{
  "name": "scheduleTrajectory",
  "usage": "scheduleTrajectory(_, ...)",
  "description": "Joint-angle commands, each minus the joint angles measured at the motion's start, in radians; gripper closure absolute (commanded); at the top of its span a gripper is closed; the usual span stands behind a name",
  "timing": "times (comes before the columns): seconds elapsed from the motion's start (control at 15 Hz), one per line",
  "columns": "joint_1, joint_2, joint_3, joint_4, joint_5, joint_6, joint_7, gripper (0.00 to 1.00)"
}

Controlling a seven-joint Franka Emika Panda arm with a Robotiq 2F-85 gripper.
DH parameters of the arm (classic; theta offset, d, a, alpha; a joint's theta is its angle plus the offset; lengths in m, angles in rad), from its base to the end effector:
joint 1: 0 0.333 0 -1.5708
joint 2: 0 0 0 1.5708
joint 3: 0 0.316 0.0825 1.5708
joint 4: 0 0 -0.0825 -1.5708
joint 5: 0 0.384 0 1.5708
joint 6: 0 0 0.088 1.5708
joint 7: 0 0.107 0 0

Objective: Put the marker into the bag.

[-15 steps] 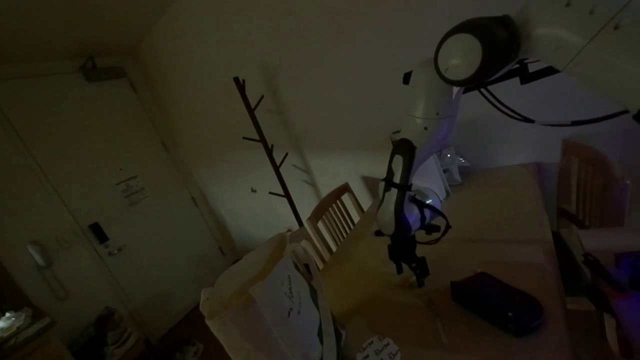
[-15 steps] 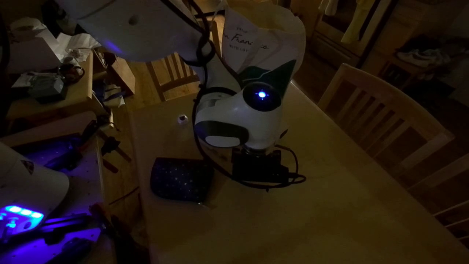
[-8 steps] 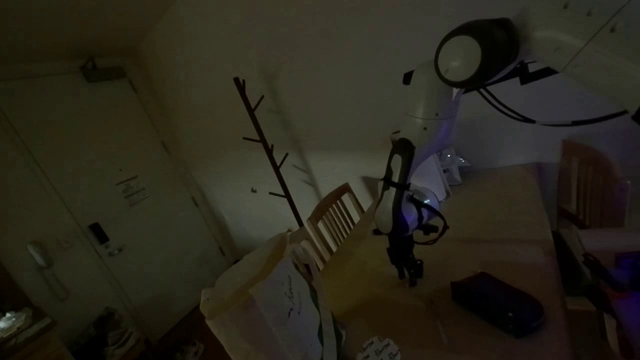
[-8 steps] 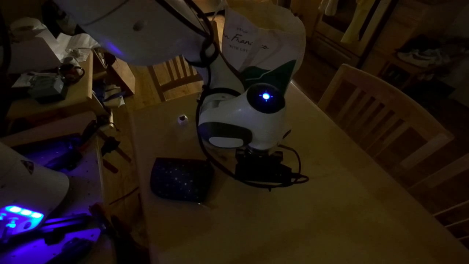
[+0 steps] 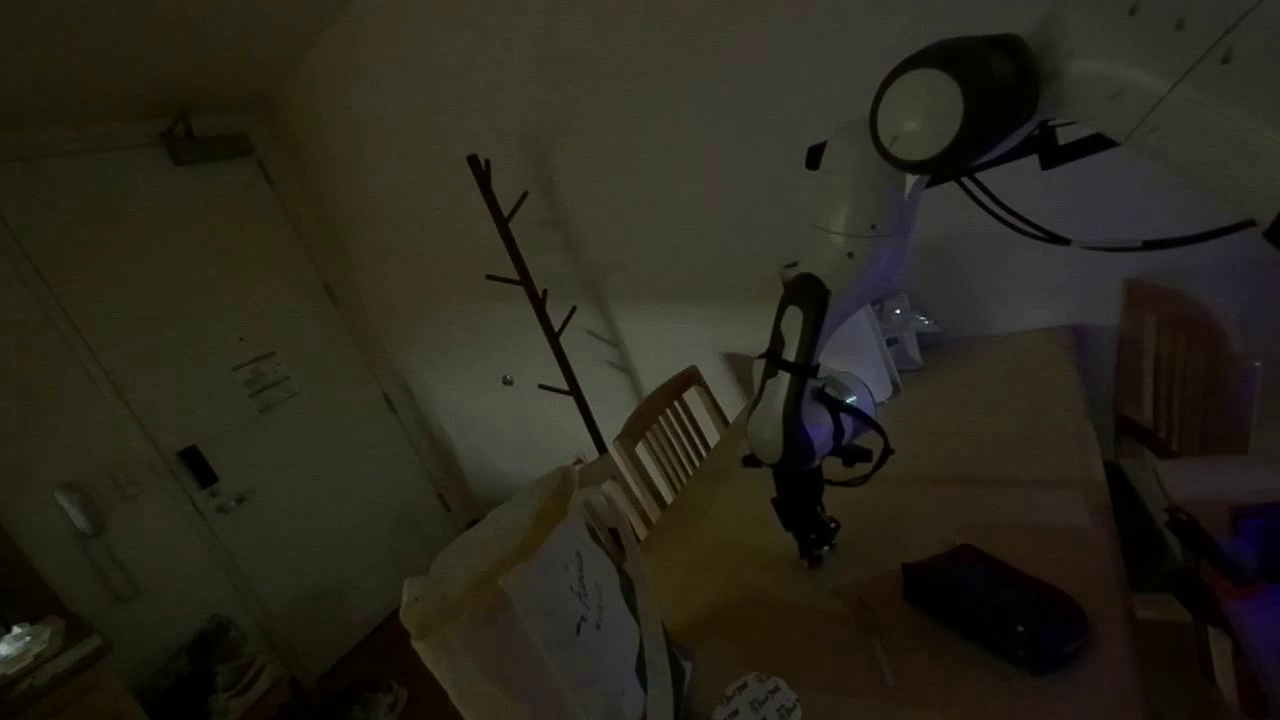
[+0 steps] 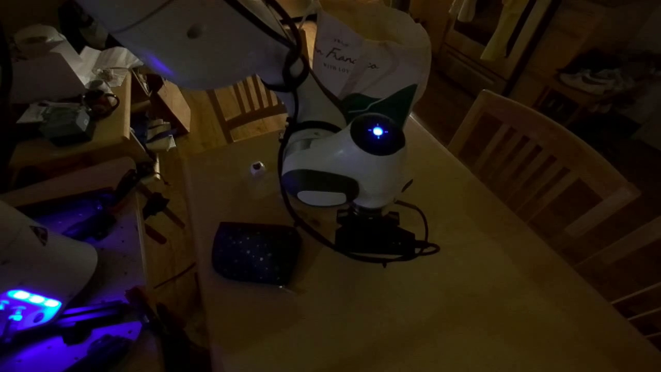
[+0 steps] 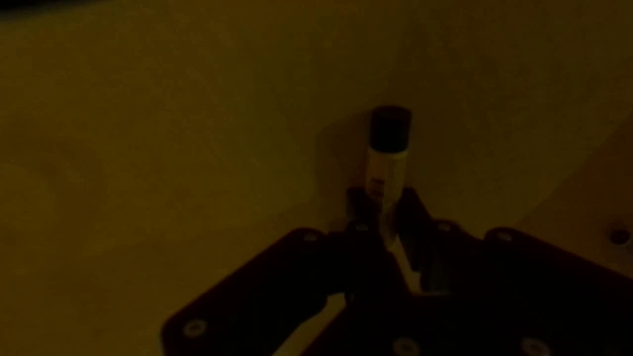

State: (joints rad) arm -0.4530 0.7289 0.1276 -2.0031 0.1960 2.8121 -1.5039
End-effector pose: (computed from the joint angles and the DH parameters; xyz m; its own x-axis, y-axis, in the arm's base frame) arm 0.5629 -0.1990 0.0969 0.5626 0.8101 0.1648 0.8156 -0.5765 0.0500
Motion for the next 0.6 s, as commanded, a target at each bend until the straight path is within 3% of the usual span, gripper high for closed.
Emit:
scheduleTrajectory(0.0, 0.006, -0.038, -0.01, -0.006, -0.06, -0.013, 0.018, 0.92)
scheduleTrajectory(0.33, 0.066, -0.099, -0.046, 0.004, -0.173, -0.026, 0.01, 0.92)
scheduleTrajectory(0.53, 0.163, -0.173, -0.104, 0.011, -0.3, -0.046, 0.021, 0.93)
